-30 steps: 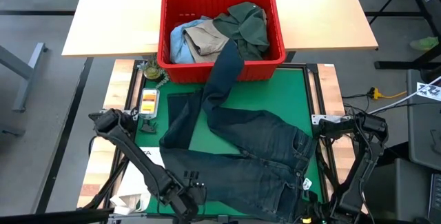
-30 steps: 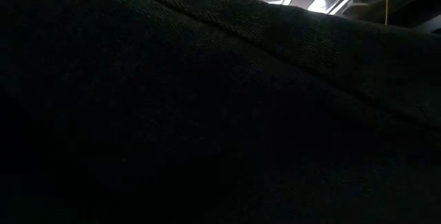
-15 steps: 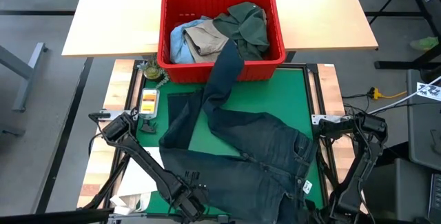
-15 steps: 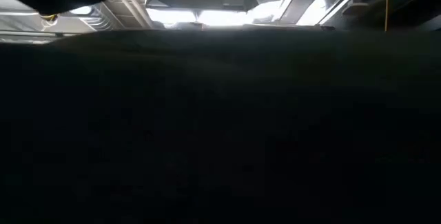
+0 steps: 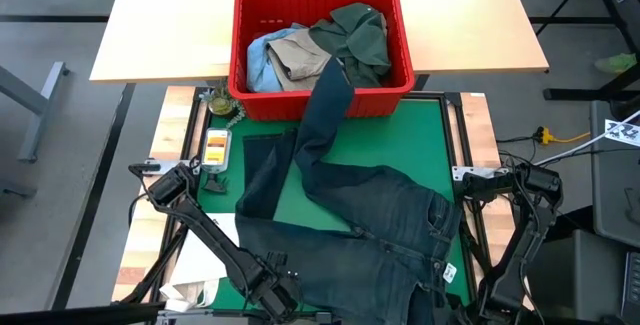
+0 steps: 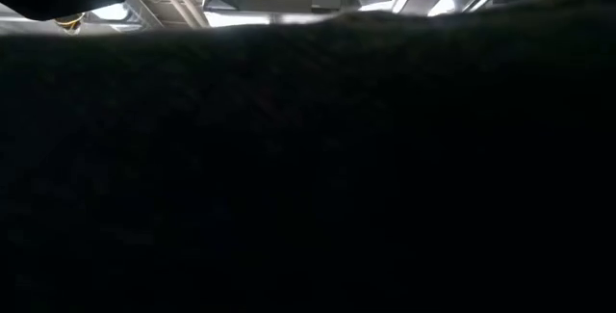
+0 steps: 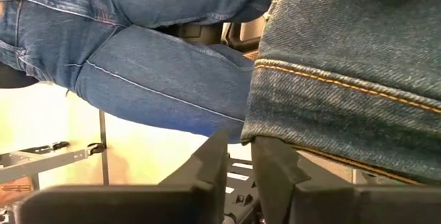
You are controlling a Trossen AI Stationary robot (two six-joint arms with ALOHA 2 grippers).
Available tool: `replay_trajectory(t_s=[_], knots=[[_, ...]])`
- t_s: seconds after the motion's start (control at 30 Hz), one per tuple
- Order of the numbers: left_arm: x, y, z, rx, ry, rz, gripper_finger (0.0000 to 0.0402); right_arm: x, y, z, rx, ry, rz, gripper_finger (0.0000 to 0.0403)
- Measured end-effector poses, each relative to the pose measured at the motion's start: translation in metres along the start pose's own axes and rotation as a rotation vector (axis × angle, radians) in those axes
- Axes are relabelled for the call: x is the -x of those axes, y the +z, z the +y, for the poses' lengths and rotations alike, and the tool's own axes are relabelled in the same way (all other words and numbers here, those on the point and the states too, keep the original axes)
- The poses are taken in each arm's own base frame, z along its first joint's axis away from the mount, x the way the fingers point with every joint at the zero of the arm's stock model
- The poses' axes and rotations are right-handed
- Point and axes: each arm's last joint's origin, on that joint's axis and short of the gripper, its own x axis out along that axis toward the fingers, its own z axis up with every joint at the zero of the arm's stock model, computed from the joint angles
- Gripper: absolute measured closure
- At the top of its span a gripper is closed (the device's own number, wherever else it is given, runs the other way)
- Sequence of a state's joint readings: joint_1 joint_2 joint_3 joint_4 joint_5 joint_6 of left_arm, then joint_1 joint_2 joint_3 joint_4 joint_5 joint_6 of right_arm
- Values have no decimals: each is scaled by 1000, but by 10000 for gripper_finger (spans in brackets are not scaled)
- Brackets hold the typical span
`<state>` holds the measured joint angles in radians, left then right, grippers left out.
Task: Fold Laundry from Bin
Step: Fold the dark blue pants
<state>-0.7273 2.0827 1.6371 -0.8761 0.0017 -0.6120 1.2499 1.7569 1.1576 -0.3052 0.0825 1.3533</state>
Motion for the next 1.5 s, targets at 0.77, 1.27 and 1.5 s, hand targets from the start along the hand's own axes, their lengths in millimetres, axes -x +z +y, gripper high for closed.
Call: replay_trajectory(t_s=[0.77,1.27,1.5], knots=[[10,37,27,-1,-77,-126,296,24,12,11,155,-15,-134,259],[2,59,77,-87,197,-272,301,18,69,-37,302,-401,-177,260],[-22,43,98,-13,220,-175,316,-14,63,-44,289,-345,29,260]])
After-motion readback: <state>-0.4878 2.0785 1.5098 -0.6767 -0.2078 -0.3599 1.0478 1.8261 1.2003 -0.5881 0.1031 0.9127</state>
